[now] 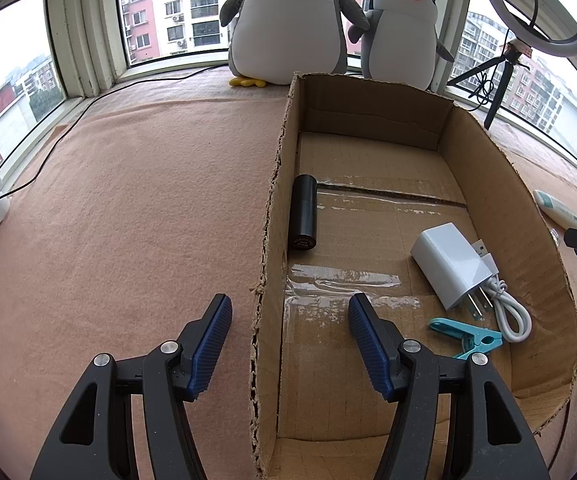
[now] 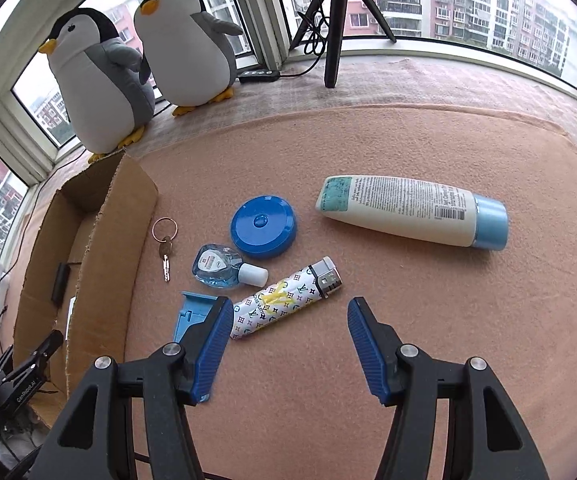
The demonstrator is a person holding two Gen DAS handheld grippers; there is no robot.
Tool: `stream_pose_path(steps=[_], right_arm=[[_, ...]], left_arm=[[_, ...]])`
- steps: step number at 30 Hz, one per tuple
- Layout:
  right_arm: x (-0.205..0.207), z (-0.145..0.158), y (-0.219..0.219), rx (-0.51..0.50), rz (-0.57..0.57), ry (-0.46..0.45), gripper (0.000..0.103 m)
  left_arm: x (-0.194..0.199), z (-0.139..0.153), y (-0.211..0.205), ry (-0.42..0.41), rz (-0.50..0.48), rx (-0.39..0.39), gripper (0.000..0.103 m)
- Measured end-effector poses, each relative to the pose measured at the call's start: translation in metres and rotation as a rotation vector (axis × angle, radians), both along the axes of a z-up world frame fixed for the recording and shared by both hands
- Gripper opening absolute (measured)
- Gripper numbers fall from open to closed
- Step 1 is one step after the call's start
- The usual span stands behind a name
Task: Organize rigid objects
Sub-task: 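Move the right tool back to the patterned lighter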
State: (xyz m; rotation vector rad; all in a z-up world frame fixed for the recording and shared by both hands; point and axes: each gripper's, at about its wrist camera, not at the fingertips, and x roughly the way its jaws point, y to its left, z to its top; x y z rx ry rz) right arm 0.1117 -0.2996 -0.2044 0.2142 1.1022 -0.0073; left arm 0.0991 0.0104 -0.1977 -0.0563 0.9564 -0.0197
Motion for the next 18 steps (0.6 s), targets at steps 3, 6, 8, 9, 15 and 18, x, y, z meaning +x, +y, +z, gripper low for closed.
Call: stream_pose_path(steps=[3,6,8,9,15,18], right_arm=[[0.006,-0.005,0.004,-0.032,-0.008,0.016,0.055],[0.013,-0.009,0.010,-0.076,-0.008,0.032,0.055],[0.017,-0.013,0.014,-0.113,-0.012,0.039,0.055],[0.019,-0.014,0.016,-0.127,-0.013,0.041,0.055],[0.027,-0.019,0.029,-0.199,-0.005,0.049,0.055],[0.028,-0.026,0.033,-0.215,0.018,0.072,0.055]], left_arm=[[0.000,0.000,0.000,0.000,0.000,0.000,0.065],[0.000,0.000,0.000,-0.001,0.001,-0.002,0.065],[0.000,0.000,0.000,0.000,0.001,-0.003,0.065],[0.000,0.000,0.000,-0.001,0.001,-0.003,0.065],[0.001,0.000,0.000,-0.001,0.001,-0.005,0.065],[0.000,-0.001,0.001,-0.001,0.001,-0.006,0.065]])
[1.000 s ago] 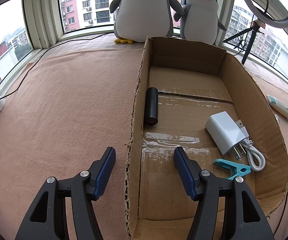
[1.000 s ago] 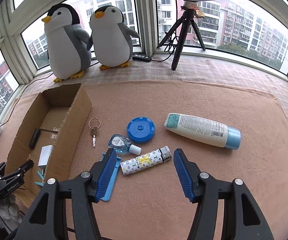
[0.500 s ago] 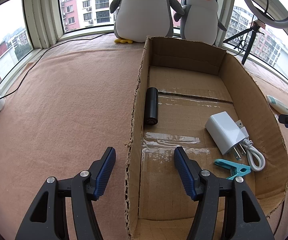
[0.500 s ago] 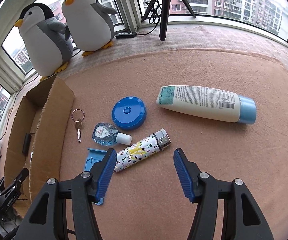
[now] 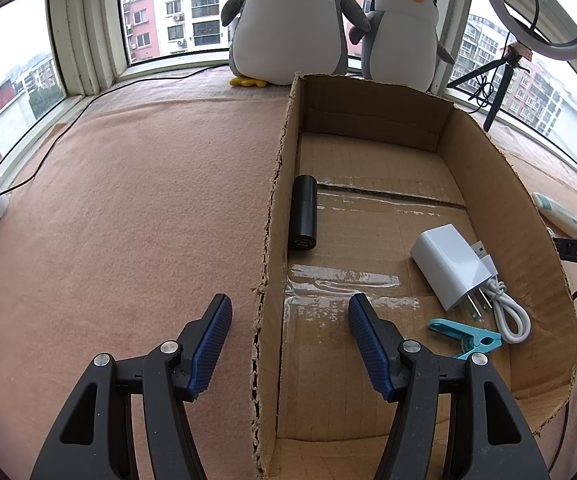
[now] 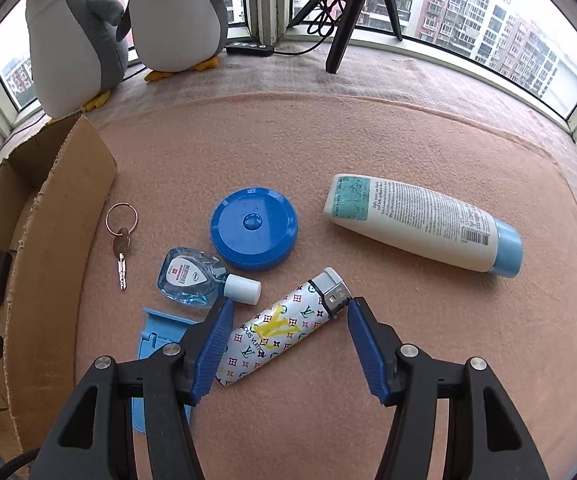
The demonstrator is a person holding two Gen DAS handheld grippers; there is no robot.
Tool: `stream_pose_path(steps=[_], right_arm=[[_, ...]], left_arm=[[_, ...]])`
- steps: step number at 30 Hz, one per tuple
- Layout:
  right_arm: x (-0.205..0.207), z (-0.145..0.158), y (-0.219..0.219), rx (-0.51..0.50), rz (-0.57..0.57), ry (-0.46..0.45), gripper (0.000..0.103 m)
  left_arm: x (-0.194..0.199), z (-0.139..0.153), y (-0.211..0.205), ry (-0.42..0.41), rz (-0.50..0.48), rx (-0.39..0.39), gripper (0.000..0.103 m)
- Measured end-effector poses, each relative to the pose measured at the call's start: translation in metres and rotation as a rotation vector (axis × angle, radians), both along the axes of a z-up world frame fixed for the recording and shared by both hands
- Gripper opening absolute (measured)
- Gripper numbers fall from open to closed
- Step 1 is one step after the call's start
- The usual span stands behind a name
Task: Organize rigid objects
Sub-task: 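Move the right tool back to the patterned lighter, then close the right gripper on the patterned lighter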
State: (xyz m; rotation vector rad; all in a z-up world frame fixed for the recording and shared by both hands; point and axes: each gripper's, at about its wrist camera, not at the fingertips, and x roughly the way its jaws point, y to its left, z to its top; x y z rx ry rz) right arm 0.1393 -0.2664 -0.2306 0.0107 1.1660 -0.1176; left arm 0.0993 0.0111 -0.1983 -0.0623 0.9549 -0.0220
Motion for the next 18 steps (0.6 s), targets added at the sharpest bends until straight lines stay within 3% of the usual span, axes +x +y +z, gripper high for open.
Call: stream_pose_path(steps=[12,18], right_arm=[[-0.022,0.003,-0.025,0.026,0.007,-0.007,0.055],[-0.027,0.005,-0.042,0.080,-0.005,-0.020,0.043]], left_arm=[[0.000,0.000,0.000,0.000,0.001,-0.001,0.065],[0.000,0.000,0.000,0.000,0.001,-0.002,0.065]])
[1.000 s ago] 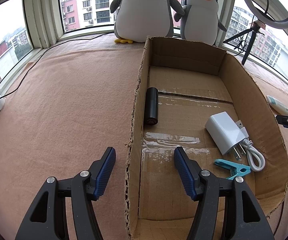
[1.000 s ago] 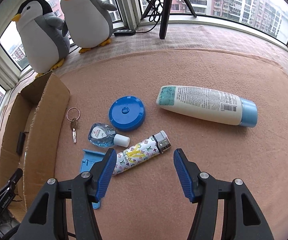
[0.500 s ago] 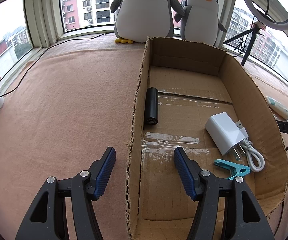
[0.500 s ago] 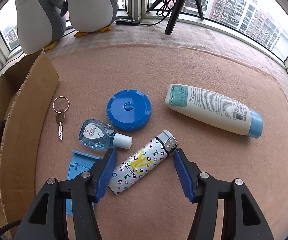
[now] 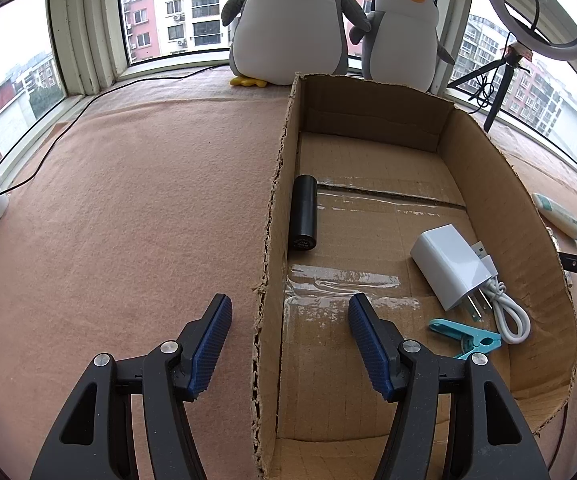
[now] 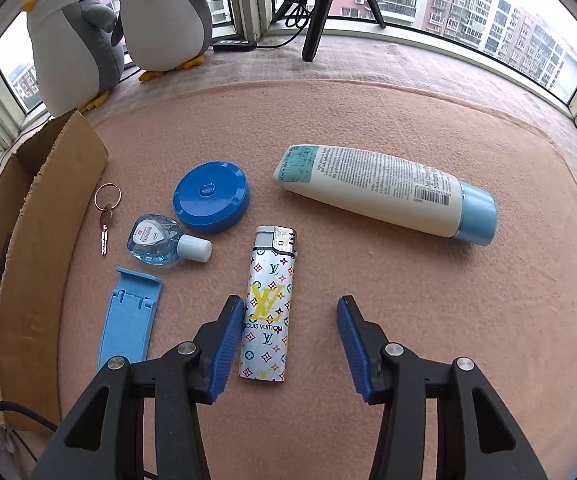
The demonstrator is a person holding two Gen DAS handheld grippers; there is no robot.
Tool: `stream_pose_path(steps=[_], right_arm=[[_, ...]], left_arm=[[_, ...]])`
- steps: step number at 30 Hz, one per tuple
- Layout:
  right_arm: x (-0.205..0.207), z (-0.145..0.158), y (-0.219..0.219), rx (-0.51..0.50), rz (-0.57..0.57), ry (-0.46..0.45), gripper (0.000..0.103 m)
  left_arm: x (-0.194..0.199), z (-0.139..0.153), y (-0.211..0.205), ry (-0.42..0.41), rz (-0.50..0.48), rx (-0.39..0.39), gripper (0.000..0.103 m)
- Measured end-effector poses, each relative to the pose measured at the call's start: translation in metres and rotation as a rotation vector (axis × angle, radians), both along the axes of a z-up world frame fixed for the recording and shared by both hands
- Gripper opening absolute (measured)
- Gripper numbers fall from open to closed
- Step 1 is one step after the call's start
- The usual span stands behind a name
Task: Organize rigid objects
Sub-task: 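Close the right gripper on the patterned lighter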
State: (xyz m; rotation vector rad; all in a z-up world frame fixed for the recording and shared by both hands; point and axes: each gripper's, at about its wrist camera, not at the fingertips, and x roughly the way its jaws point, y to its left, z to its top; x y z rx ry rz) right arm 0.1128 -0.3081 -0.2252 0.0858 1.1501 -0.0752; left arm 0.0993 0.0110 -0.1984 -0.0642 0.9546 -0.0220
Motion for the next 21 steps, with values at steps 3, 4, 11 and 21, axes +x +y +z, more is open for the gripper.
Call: stream_pose_path(steps=[3,4,11,21], right_arm=[[0.003,0.000,-0.001,0.006,0.001,-0.006,0.042],[0.004,0.000,0.001,0.000,0.002,-0.005,0.041],[0.009,-0.002,0.014,-0.041,0.046,-0.011,0.024],[0.001,0.001,0.012,-0.022,0.037,-0.023,0.021]], left_arm=[[-0.001,0.000,0.000,-0.001,-0.002,0.002,0.065],[-0.001,0.000,0.000,-0.001,-0.001,0.001,0.065],[-0.001,0.000,0.000,-0.001,-0.001,0.000,0.065],[-0.001,0.000,0.001,-0.001,0.000,0.000,0.065]])
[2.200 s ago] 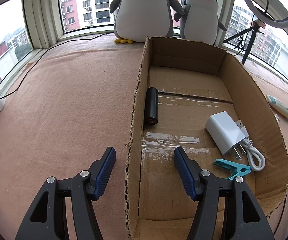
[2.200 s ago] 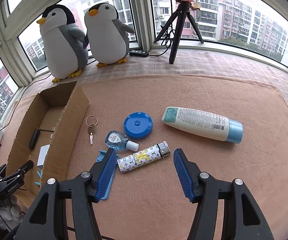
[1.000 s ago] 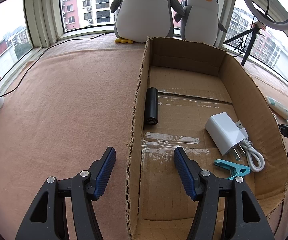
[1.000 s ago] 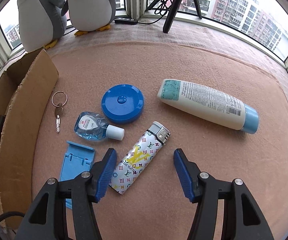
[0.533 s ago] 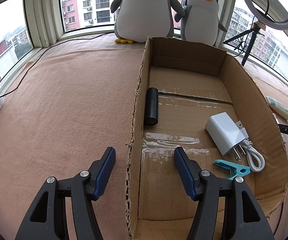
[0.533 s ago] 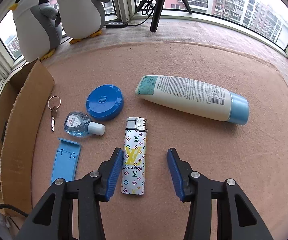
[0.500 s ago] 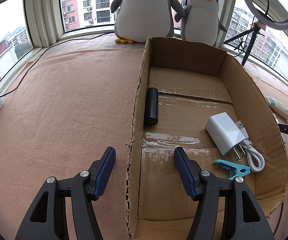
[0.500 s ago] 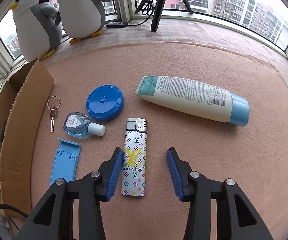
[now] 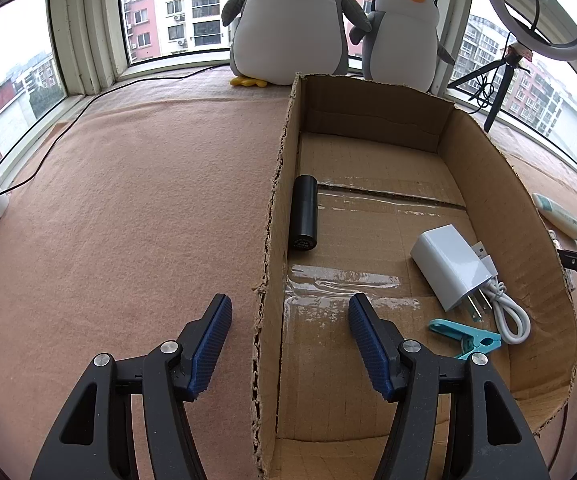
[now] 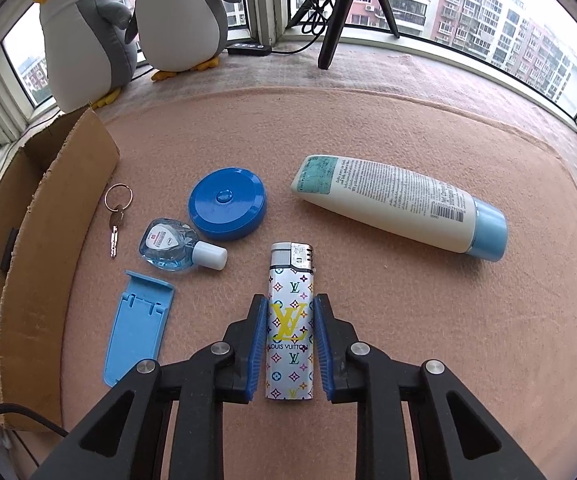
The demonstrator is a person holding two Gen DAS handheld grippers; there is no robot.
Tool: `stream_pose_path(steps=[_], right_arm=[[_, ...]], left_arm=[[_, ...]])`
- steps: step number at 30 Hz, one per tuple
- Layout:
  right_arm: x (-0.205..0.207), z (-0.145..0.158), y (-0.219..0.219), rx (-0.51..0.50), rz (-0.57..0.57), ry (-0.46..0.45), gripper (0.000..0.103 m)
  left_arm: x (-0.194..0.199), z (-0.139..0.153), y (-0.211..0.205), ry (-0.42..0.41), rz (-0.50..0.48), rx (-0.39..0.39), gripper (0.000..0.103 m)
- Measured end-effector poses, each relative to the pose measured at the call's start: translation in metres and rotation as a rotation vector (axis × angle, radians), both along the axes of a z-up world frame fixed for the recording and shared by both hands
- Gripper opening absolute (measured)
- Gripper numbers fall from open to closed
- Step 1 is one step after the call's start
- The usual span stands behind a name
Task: Organize rigid objects
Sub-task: 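Close the right gripper on the patterned lighter, then carry the lighter into the box and open the right gripper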
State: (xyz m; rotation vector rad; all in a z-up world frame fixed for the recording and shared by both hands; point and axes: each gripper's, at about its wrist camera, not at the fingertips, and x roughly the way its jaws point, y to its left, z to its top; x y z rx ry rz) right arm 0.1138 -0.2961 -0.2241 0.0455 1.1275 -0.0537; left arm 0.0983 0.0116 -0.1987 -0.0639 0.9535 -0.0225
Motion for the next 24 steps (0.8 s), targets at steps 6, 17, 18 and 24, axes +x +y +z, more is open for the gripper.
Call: stream_pose_path(steps=[6,17,18,24], right_arm=[[-0.007,0.017,0.005,0.019,0.010,-0.041,0.021],[0.000,0.061,0.051,0.078,0.113,-0.143,0.021],[0.001,0.064,0.056,0.084,0.126,-0.150,0.021],[0.009,0.071,0.088,0.106,0.191,-0.173,0.021]], left_arm=[[0.000,0.000,0.000,0.000,0.000,0.000,0.065],[0.000,0.000,0.000,0.000,0.000,0.000,0.065],[0.000,0.000,0.000,0.000,0.000,0.000,0.065],[0.000,0.000,0.000,0.000,0.000,0.000,0.065]])
